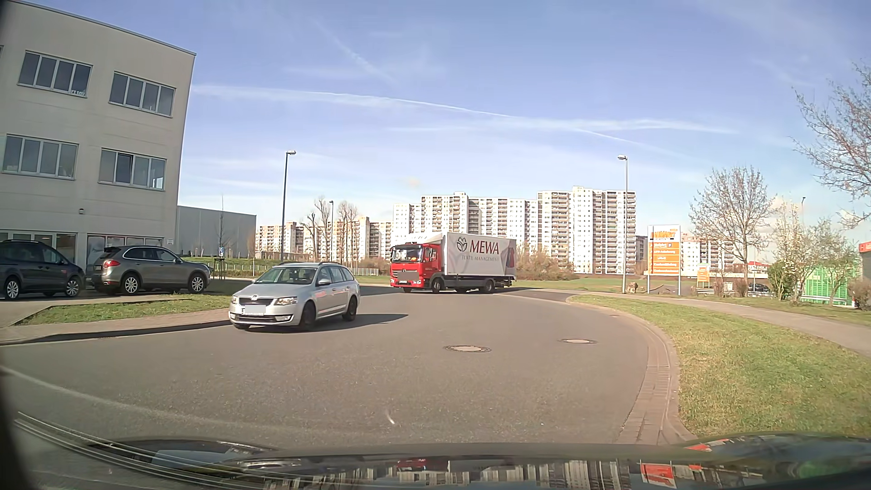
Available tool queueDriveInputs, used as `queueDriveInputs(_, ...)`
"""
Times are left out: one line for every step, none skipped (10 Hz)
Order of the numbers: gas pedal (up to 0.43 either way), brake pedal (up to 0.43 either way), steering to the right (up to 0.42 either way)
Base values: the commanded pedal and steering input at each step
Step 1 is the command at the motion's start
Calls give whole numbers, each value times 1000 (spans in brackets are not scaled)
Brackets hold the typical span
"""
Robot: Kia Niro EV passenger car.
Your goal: Follow the waypoints while adhering to traffic rules and regulations
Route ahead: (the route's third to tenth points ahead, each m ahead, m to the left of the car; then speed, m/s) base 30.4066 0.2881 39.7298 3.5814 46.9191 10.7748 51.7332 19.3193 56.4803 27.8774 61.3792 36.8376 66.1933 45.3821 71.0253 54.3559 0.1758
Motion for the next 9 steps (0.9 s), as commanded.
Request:
queueDriveInputs(0,0,-960)
queueDriveInputs(0,0,-952)
queueDriveInputs(130,0,-919)
queueDriveInputs(189,0,-863)
queueDriveInputs(209,0,-812)
queueDriveInputs(228,0,-747)
queueDriveInputs(228,0,-671)
queueDriveInputs(228,0,-578)
queueDriveInputs(228,0,-512)
